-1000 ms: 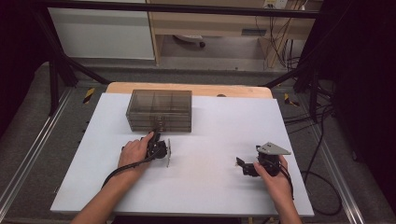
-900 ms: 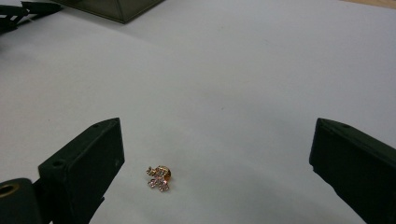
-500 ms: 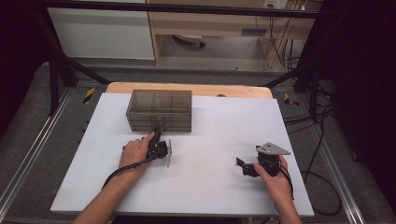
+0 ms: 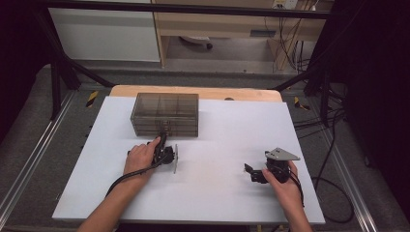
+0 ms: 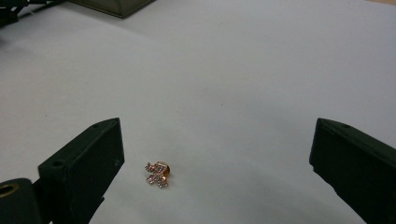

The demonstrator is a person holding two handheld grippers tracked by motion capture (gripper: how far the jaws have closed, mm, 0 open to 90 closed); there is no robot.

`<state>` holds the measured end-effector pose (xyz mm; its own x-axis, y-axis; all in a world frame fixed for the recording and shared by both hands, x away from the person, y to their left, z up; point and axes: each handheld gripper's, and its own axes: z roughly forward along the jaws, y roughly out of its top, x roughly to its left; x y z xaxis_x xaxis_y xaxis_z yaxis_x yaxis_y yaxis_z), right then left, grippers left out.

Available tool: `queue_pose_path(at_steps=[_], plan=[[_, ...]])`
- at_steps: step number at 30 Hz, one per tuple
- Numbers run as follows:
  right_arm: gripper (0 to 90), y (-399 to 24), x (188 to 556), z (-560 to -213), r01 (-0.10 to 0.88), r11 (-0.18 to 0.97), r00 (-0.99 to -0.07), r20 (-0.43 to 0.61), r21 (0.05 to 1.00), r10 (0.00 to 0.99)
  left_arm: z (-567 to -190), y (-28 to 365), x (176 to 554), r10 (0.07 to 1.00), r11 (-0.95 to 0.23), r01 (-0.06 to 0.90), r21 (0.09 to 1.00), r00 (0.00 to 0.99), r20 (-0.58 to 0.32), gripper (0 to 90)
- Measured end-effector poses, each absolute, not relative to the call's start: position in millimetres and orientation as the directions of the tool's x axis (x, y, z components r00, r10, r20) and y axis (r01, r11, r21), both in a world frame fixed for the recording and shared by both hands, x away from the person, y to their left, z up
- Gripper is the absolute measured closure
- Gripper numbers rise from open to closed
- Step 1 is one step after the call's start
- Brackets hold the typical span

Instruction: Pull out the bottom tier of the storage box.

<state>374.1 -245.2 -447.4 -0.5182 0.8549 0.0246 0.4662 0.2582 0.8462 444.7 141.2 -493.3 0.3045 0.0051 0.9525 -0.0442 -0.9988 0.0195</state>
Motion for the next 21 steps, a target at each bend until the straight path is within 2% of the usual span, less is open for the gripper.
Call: queue_pose_path(at_steps=[21], plan=[[3.5, -245.4, 374.7, -447.9, 0.464, 0.263, -0.521, 0.021, 0.846, 0.853, -491.5, 140.3, 436.0, 0.020, -0.999, -0.035, 0.033, 0.311, 0.950, 79.8]])
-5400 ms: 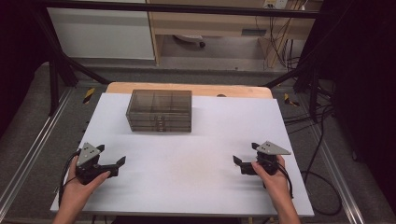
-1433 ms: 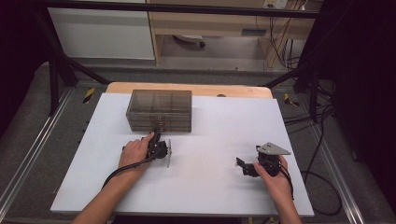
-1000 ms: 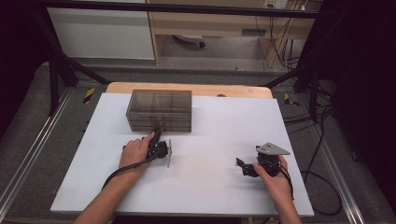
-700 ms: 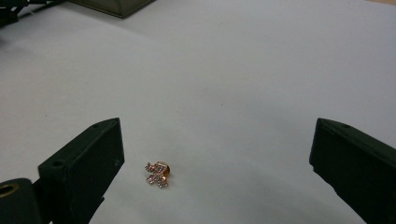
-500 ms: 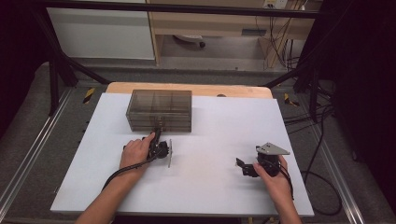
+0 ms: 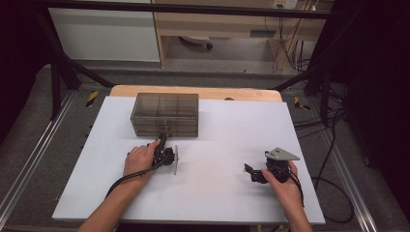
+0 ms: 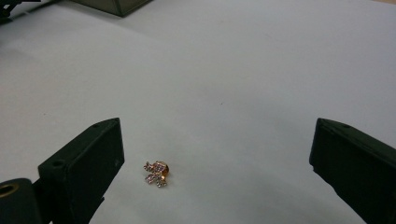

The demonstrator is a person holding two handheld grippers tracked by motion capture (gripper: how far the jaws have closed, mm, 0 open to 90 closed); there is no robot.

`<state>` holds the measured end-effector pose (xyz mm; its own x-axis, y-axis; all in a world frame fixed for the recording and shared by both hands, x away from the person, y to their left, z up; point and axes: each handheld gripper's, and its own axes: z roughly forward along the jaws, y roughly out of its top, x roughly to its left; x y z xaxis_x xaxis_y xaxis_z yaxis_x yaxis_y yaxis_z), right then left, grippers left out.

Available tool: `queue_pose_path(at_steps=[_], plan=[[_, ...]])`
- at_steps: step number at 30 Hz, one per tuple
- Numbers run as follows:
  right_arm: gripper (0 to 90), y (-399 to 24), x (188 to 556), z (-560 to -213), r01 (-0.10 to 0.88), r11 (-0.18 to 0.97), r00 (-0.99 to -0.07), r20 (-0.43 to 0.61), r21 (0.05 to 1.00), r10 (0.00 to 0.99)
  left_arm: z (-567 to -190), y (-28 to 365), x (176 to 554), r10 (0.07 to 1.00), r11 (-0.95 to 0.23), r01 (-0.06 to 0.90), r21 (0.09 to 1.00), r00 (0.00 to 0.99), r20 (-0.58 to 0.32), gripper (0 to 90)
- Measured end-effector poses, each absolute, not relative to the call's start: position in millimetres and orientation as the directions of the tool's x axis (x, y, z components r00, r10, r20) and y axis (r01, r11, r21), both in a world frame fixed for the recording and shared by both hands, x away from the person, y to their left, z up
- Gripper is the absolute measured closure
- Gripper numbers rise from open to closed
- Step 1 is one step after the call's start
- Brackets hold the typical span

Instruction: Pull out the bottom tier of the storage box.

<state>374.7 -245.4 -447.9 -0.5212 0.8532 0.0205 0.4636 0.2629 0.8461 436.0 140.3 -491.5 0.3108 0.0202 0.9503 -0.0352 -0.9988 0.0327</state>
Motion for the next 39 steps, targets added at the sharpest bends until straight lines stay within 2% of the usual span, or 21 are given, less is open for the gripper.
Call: queue_pose_path(at_steps=[26, 39], plan=[[3.1, -243.1, 374.8, -448.4, 0.462, 0.272, -0.533, 0.019, 0.844, 0.846, -489.1, 141.9, 396.9, 0.029, -0.998, -0.038, 0.044, 0.338, 0.941, 79.6], [3.1, -242.5, 374.8, -448.9, 0.469, 0.271, -0.528, 0.022, 0.841, 0.849, -489.3, 142.6, 390.1, 0.032, -0.998, -0.040, 0.048, 0.339, 0.940, 79.6]])
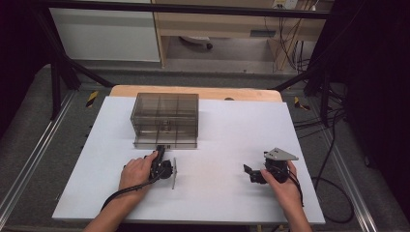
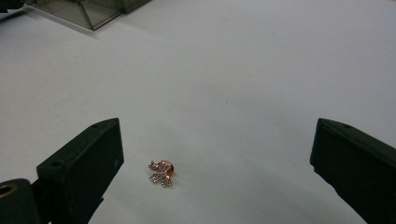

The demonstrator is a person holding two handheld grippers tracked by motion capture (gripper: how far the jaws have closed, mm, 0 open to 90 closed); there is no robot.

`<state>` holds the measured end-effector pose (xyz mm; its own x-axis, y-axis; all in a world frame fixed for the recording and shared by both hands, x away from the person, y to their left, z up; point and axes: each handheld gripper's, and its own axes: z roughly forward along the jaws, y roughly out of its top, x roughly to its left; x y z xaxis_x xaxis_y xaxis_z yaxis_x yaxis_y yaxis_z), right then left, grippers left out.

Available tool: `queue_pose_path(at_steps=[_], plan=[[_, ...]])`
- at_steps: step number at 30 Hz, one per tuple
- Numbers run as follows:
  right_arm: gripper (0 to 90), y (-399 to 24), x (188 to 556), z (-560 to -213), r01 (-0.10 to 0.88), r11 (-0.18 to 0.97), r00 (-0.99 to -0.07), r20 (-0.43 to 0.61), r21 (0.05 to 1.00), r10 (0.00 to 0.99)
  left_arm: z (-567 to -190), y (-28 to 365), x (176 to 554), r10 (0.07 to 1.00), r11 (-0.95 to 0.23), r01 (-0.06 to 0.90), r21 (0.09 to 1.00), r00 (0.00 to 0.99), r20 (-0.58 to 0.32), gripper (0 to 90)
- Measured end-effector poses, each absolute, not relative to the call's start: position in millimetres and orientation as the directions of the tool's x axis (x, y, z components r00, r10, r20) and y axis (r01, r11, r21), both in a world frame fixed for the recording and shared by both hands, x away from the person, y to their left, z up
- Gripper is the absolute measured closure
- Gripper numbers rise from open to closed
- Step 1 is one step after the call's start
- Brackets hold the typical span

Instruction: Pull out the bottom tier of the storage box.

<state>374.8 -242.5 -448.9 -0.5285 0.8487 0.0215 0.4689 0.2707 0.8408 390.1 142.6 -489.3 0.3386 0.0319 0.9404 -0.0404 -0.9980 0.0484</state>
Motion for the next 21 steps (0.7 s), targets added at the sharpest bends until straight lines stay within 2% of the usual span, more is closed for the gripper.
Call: queue_pose_path(at_steps=[6, 11, 21], plan=[[3.0, -242.9, 374.7, -448.7, 0.466, 0.273, -0.531, 0.018, 0.842, 0.847, -488.6, 144.2, 386.9, 0.033, -0.998, -0.040, 0.049, 0.344, 0.939, 79.5], [2.9, -242.6, 374.5, -448.8, 0.468, 0.274, -0.532, 0.020, 0.840, 0.847, -487.1, 145.6, 387.2, 0.069, -0.996, -0.032, 0.087, 0.373, 0.925, 78.5], [2.8, -242.3, 374.9, -448.9, 0.470, 0.272, -0.533, 0.025, 0.840, 0.846, -471.8, 144.8, 382.5, 0.155, -0.981, -0.042, 0.192, 0.435, 0.887, 67.8]])
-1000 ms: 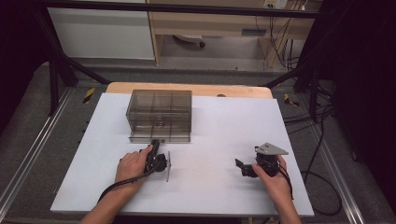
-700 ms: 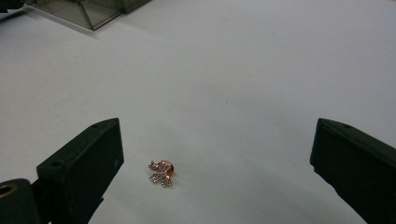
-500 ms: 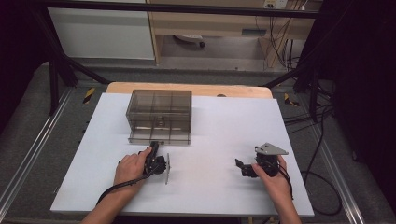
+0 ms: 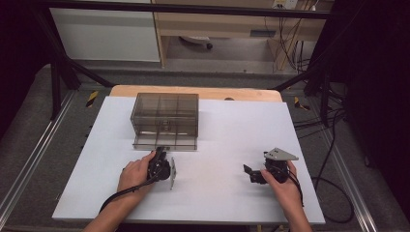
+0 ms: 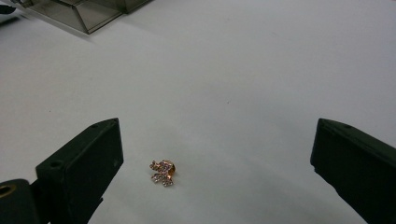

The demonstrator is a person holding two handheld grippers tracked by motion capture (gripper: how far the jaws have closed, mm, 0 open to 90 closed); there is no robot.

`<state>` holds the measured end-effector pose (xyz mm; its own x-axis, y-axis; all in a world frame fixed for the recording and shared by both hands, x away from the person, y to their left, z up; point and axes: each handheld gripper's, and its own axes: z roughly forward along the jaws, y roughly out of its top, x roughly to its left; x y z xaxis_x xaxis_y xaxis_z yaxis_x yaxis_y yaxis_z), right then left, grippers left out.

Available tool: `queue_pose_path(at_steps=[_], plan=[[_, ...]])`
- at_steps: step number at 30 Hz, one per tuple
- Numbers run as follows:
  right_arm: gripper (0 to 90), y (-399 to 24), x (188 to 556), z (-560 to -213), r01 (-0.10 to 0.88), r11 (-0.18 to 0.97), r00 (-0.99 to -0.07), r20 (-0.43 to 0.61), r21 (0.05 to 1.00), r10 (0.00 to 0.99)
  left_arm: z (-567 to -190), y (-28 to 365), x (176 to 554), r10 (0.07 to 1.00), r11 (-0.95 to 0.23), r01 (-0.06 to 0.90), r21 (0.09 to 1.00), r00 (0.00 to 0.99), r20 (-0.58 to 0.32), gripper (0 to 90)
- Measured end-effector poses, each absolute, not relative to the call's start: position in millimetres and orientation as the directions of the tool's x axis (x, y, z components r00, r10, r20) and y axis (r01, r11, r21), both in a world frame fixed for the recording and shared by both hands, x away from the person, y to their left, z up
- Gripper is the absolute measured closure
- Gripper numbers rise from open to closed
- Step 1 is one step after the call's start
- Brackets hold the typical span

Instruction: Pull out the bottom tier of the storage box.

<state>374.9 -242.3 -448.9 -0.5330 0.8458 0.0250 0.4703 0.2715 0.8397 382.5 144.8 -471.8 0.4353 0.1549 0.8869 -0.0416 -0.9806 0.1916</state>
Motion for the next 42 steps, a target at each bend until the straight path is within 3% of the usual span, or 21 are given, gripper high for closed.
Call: queue_pose_path(at_steps=[10, 23, 42], plan=[[2.8, -242.3, 374.9, -448.8, 0.468, 0.276, -0.538, 0.023, 0.839, 0.842, -448.2, 158.9, 392.0, 0.317, -0.929, 0.015, 0.369, 0.546, 0.776, 55.7], [2.8, -241.6, 375.0, -449.1, 0.468, 0.282, -0.543, 0.021, 0.838, 0.840, -420.8, 196.7, 411.7, 0.482, -0.837, 0.140, 0.529, 0.645, 0.593, 45.2], [3.3, -241.8, 374.8, -448.2, 0.467, 0.279, -0.545, 0.024, 0.839, 0.838, -406.7, 223.3, 430.7, 0.537, -0.787, 0.202, 0.582, 0.688, 0.487, 33.0]])
